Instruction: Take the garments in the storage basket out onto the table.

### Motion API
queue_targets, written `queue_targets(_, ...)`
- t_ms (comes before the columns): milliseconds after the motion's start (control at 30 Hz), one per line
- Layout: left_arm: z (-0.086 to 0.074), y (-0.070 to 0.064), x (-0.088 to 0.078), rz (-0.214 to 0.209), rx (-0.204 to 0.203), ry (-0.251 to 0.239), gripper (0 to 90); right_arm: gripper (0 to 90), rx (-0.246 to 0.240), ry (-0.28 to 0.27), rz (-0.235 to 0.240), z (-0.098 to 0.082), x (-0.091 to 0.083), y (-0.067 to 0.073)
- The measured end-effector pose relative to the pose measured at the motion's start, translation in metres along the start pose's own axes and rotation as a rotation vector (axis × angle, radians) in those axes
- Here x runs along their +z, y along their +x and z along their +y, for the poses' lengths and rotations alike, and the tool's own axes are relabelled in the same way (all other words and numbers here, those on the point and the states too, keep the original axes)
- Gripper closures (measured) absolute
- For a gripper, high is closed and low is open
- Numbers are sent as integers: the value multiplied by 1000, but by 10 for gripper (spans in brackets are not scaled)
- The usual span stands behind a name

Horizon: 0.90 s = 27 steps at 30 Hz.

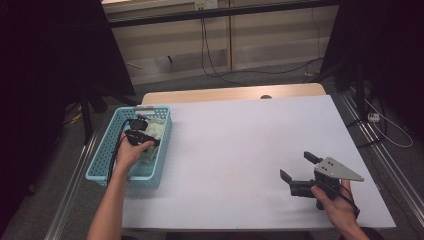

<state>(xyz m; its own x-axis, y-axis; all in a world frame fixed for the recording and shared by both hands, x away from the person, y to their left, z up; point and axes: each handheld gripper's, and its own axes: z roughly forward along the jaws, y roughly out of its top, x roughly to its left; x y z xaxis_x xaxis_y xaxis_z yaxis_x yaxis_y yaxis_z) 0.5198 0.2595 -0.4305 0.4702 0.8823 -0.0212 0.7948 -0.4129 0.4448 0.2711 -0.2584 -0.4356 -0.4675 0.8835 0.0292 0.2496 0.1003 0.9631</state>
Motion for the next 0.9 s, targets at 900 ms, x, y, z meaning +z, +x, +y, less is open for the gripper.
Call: queue_targets(900, -1, 0, -8, -21, -46, 3, 737, 6, 11, 0, 7, 0, 1, -1)
